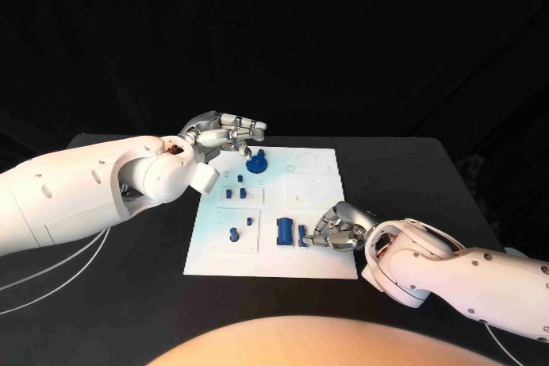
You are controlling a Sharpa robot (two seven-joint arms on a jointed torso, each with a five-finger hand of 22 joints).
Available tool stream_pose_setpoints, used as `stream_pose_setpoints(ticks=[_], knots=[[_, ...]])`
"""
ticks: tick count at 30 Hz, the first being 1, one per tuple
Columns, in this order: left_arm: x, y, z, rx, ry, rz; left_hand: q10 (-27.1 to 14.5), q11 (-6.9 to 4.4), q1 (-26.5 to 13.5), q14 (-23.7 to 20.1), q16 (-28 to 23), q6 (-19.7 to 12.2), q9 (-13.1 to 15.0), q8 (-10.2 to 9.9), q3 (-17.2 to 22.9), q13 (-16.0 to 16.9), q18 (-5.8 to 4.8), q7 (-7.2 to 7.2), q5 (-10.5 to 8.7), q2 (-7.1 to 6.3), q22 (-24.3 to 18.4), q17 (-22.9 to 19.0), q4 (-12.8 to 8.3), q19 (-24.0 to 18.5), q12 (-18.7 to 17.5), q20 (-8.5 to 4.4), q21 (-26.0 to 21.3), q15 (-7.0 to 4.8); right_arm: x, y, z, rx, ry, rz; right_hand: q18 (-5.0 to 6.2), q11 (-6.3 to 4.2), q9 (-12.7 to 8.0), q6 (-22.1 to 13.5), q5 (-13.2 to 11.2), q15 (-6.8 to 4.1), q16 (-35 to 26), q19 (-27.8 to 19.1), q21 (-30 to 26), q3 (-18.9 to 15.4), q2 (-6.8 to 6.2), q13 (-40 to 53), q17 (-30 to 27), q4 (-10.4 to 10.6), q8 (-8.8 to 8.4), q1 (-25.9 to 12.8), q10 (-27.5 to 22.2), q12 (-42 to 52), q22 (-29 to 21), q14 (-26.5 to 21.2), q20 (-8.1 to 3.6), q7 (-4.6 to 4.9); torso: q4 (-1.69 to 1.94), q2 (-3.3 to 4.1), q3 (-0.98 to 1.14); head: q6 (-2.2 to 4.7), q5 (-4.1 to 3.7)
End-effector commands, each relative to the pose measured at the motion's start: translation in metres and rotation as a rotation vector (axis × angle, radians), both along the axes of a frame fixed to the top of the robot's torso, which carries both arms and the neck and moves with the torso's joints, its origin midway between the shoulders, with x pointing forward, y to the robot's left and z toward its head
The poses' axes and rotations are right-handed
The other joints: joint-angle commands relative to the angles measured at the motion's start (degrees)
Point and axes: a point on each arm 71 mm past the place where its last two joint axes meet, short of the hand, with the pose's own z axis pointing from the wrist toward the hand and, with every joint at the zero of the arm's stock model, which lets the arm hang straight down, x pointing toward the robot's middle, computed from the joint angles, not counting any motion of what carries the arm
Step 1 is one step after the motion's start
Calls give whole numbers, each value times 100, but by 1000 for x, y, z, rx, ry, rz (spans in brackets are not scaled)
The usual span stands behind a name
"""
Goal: Assemble the parts on the task board
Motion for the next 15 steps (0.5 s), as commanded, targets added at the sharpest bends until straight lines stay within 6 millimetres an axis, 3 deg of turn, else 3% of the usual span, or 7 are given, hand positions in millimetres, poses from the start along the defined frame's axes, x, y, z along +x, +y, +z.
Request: stream_pose_setpoints(ticks=[1, 15], knots=[[-1, -3, 1, -9, -5, -19, -32, -8, -10, -33, 32, -12, -2, 15, -28, 6, 78, -13, -28, 42, -9, -8, 16, 55, 18, -2, -37, 14, -1, 1, -2, -6, 11, 26, -97, 2, 6, 14, -27, -55, 31, 368, 9, -9, 12, 333, 797, -46, 35, 63, 23, 15, 1355, 456, -44, -29, 5, 3, 4, 4, -1], [-1, -3, 1, -9, -5, -20, -32, -8, -10, -33, 32, -12, -2, 15, -28, 6, 78, -13, -28, 42, -9, -8, 16, 55, 18, -2, -37, 14, 4, 4, -7, -35, 14, 30, -98, -2, 6, 14, -25, -58, 34, 370, 13, -5, 46, 340, 801, -80, 38, 132, 27, 23, 1356, 457, -47, -34, 6, 5, -3, -22, 5]])
